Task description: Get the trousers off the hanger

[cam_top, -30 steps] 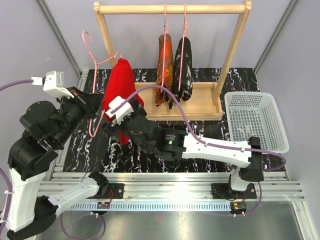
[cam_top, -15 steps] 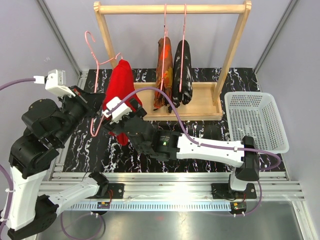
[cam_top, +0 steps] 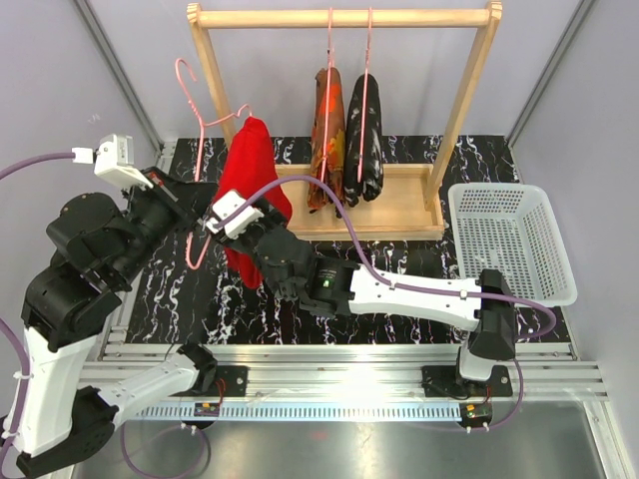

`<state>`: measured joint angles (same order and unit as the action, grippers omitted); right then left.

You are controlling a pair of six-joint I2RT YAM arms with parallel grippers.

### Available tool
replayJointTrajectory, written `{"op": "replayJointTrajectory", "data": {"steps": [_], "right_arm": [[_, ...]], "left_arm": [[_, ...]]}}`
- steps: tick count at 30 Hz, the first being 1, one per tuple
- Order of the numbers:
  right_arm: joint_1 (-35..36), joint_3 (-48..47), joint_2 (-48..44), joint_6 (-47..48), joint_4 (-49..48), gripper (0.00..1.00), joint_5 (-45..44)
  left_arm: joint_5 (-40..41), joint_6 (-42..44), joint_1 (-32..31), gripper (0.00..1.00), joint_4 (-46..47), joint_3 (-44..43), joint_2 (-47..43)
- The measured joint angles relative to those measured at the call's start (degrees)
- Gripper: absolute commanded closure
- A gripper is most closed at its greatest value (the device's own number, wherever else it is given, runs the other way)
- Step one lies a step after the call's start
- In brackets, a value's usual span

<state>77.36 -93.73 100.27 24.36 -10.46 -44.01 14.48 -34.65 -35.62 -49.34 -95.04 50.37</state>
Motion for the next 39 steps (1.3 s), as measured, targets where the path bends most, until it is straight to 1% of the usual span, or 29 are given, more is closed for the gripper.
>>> {"op": "replayJointTrajectory", "data": {"steps": [1, 3, 5, 7, 8, 17, 28, 33, 39], "right_arm": [[0.0, -0.1, 0.2, 1.2, -0.7, 0.49, 0.0], [0.0, -0.2, 0.5, 3.5, -2.3, 0.56, 0.0], [0.0, -0.2, 0.8, 5.3, -3.6, 0.72, 0.2], [0.0, -0.2, 0.8, 6.7, -4.8, 0.86, 0.2], [0.0, -0.2, 0.7, 7.1, -5.3, 1.00, 0.3], [-0.1, 2.5, -2.2, 9.1, -5.6, 1.00, 1.6], [-0.3, 1.9, -5.3, 14.1, -2.6, 1.00, 1.4], [-0.5, -2.5, -5.3, 15.3, 1.9, 1.00, 1.6], [-0.7, -12.5, -4.9, 15.8, 6.6, 1.00, 2.6]], "left_arm": [[-0.3, -0.2, 0.0, 1.00, 0.0, -0.2, 0.1], [-0.9, -0.3, 0.0, 1.00, 0.0, -0.8, 0.2], [-1.7, -0.3, 0.0, 1.00, 0.0, -1.6, 0.4], [-2.5, -0.3, 0.0, 1.00, 0.0, -2.0, 0.6], [-2.8, -0.3, 0.0, 1.00, 0.0, -2.1, 0.6], [-3.7, 1.8, -0.1, 1.00, -1.5, -2.7, 1.1], [-3.3, 4.7, -0.2, 1.00, 2.6, 7.3, -4.6], [-2.4, 4.8, -0.2, 1.00, 2.8, 12.2, -7.7], [-0.3, 4.8, -0.2, 1.00, 2.7, 16.0, -11.0]]}}
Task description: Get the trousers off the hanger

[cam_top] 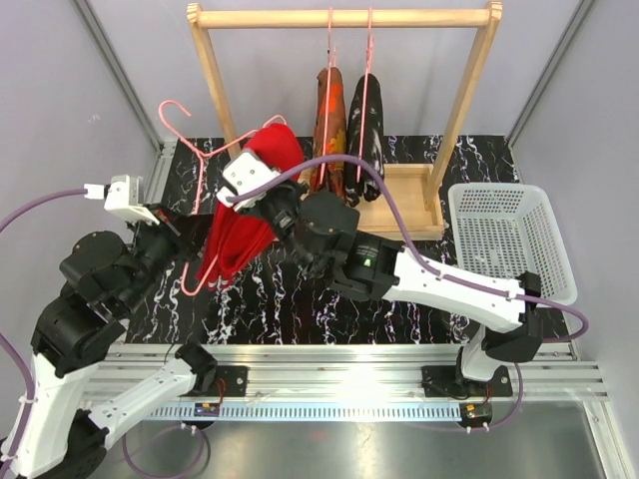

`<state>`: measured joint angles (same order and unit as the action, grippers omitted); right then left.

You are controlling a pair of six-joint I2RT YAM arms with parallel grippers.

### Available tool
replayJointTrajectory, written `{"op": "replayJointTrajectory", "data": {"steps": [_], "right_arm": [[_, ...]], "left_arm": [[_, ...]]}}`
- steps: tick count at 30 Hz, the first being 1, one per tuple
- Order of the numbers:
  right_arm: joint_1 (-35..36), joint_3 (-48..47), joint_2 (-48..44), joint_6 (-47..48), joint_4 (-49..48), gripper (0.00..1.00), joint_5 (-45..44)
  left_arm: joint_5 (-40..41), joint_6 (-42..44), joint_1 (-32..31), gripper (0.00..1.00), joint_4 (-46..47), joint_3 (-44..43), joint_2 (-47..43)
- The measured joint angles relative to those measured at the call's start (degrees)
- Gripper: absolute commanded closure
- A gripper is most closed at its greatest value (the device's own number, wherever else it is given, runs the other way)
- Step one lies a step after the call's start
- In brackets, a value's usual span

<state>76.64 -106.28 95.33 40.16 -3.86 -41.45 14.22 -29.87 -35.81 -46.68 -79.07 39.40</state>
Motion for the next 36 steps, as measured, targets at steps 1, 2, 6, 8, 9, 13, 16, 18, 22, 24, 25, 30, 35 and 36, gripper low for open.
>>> {"op": "replayJointTrajectory", "data": {"steps": [1, 2, 6, 8, 9, 13, 16, 18, 22, 24, 25, 30, 35, 36], "right_arm": [[0.0, -1.6, 0.0, 0.0, 0.5, 1.00, 0.5], [0.0, -3.1, 0.1, 0.0, 1.0, 1.00, 0.7], [0.0, -9.8, 0.7, -0.1, 5.0, 1.00, 2.0], [0.0, -12.9, 0.9, 0.0, 7.0, 1.00, 2.2], [0.0, -14.2, 1.0, 0.0, 7.6, 1.00, 2.2], [0.0, -19.3, 1.2, 0.2, 10.9, 1.00, 2.1], [0.0, -24.5, 1.2, -0.1, 14.4, 1.00, 2.1], [0.0, -27.9, 1.2, -0.5, 16.5, 1.00, 1.9], [0.0, -33.0, -0.3, -1.2, 20.6, 1.00, 0.0], [0.0, -33.0, -2.6, -1.3, 22.2, 1.00, -1.7], [0.0, -33.0, -3.6, -1.2, 22.7, 1.00, -2.6], [0.0, -29.3, -11.3, 2.3, 22.7, 1.00, -10.2], [-0.2, -18.5, -19.8, 11.7, 13.2, 1.00, -19.3], [-0.3, -15.3, -21.2, 14.5, 10.1, 1.00, -21.2]], "left_arm": [[0.8, 0.0, 0.0, 1.00, 0.0, 0.4, -0.4], [1.4, 0.0, 0.0, 1.00, 0.0, 0.8, -0.6], [4.6, 0.0, 0.0, 1.00, -0.1, 4.1, -1.8], [5.6, -0.2, 0.0, 1.00, -0.4, 6.5, -2.4], [6.1, -0.2, 0.0, 1.00, -0.5, 7.8, -2.8], [7.9, -0.1, 0.0, 1.00, -1.5, 11.5, -3.7], [8.8, 0.4, 0.0, 1.00, -1.9, 13.5, -4.4], [9.0, 1.2, 0.0, 1.00, -1.9, 14.8, -5.0], [9.0, 3.1, 0.0, 1.00, -1.2, 16.5, -6.9], [9.2, 4.2, 0.0, 1.00, -0.9, 16.9, -8.0], [9.4, 4.7, 0.0, 1.00, -0.7, 17.0, -8.3], [11.8, 7.0, 0.0, 1.00, 0.4, 18.9, -10.9], [13.4, 8.5, 0.0, 1.00, 0.4, 21.4, -12.2], [13.6, 8.7, 0.0, 1.00, 0.4, 21.7, -12.3]]}}
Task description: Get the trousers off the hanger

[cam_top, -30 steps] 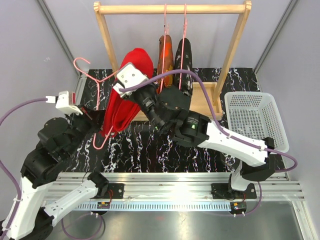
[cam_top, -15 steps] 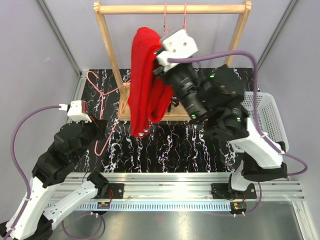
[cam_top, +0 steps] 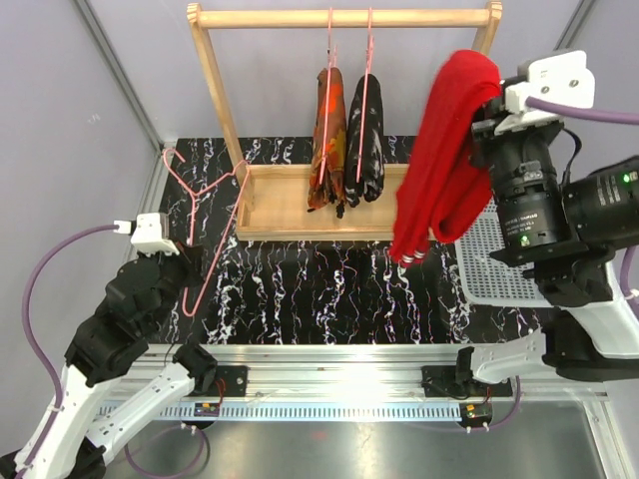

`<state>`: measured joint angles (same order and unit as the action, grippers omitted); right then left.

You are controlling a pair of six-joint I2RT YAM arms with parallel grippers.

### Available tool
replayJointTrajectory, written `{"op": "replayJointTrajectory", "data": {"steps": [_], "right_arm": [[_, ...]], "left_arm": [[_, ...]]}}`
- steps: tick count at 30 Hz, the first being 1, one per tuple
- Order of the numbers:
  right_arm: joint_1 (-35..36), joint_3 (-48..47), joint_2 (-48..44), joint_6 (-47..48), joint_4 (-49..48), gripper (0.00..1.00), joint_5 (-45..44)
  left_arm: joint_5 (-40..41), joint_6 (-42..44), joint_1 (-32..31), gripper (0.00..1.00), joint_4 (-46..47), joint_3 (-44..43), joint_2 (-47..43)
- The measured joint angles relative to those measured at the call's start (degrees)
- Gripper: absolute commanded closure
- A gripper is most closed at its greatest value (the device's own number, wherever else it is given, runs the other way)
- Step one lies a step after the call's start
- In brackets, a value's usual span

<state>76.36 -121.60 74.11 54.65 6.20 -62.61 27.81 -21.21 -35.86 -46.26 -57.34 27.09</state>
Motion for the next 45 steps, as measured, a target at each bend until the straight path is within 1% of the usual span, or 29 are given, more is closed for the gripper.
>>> {"op": "replayJointTrajectory", "data": {"steps": [3, 6, 10, 14, 17, 21, 25, 28, 32, 36, 41, 45], "right_arm": [[-1.9, 8.9, -2.8, 9.2, -11.0, 1.00, -5.3], [-9.1, 16.7, -3.4, 13.3, -17.3, 1.00, -8.8], [-21.6, 27.6, -3.8, 11.0, -16.2, 1.00, -10.6], [-33.1, 37.8, -5.3, 5.5, -13.5, 1.00, -10.5], [-38.9, 43.3, -8.3, 0.9, -11.8, 1.00, -10.4], [-42.6, 46.0, -13.4, -1.5, -11.3, 1.00, -10.3], [-47.6, 48.9, -19.3, -1.1, -14.6, 1.00, -10.4], [-50.8, 52.0, -22.7, -0.6, -15.0, 1.00, -10.7], [-53.8, 58.1, -26.4, 0.0, -13.2, 1.00, -11.5], [-56.4, 67.2, -29.8, -2.7, -7.5, 1.00, -11.1], [-59.8, 77.7, -30.1, -4.3, -3.6, 1.00, -7.1], [-61.0, 78.7, -27.0, -5.5, -1.5, 1.00, -5.0]], "left_arm": [[0.4, 0.3, 0.0, 1.00, 0.1, 0.7, 0.0], [0.4, 0.3, 0.0, 1.00, 0.1, 0.9, 0.2], [0.2, 0.3, 0.0, 1.00, 1.1, 1.0, 0.6], [-0.3, 0.3, 0.0, 1.00, 1.5, 1.0, 1.2], [-0.5, 0.5, 0.0, 1.00, 1.9, 1.0, 2.0], [-1.1, 0.8, 0.0, 1.00, 2.4, 1.0, 2.6], [-3.5, 0.7, 0.0, 1.00, 2.4, 1.0, 2.6], [-5.4, 0.7, 0.0, 1.00, 2.4, 1.0, 2.6], [-8.1, 0.7, 0.0, 1.00, 2.4, 1.0, 2.5], [-11.4, 0.7, 0.0, 1.00, 3.0, 1.9, 1.8], [-15.0, 0.6, 0.0, 1.00, 3.5, 3.8, 0.2], [-16.1, 0.7, 0.0, 1.00, 4.5, 5.9, -1.4]]}}
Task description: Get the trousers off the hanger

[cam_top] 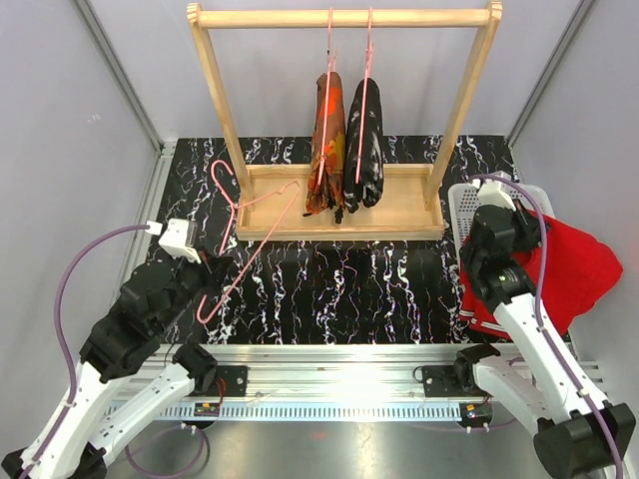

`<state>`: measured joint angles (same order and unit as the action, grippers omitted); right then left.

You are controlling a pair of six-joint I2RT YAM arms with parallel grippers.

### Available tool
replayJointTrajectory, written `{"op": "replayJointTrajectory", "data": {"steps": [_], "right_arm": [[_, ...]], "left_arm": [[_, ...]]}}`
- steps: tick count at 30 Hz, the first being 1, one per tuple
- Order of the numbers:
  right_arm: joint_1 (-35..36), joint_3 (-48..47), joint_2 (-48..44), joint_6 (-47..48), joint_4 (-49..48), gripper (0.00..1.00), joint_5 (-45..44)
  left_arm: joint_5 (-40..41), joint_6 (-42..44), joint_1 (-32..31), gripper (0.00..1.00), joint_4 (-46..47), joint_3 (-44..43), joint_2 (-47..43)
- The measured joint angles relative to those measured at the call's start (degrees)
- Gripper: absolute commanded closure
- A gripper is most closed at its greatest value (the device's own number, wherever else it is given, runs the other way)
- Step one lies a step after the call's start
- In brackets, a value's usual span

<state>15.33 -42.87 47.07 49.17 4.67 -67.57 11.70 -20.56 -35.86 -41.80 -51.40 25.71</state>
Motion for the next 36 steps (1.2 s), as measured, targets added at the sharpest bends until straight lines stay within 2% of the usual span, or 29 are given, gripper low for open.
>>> {"op": "replayJointTrajectory", "data": {"steps": [8, 14, 18, 27, 36], "right_arm": [[-1.4, -5.0, 11.7, -0.3, -1.8, 1.00, 4.3], [-4.0, -8.9, 24.2, 4.3, -9.3, 1.00, 10.3], [-4.5, -11.3, 29.2, 6.7, -10.7, 1.00, 11.7], [-4.6, -16.2, 27.1, 11.8, -10.1, 1.00, 16.3], [-4.6, -23.2, 30.5, 16.1, -10.3, 1.00, 17.5]], "left_arm": [[-1.2, -0.2, 0.0, 1.00, 0.4, 2.3, -2.1], [-1.2, -0.2, 0.0, 1.00, 0.6, 2.3, -4.1], [-1.2, -0.2, 0.0, 1.00, 0.7, 2.3, -4.4], [-1.2, -0.2, 0.0, 1.00, 1.3, 4.5, -3.5], [-0.9, -0.2, 0.0, 1.00, 1.3, 5.2, -4.1]]}}
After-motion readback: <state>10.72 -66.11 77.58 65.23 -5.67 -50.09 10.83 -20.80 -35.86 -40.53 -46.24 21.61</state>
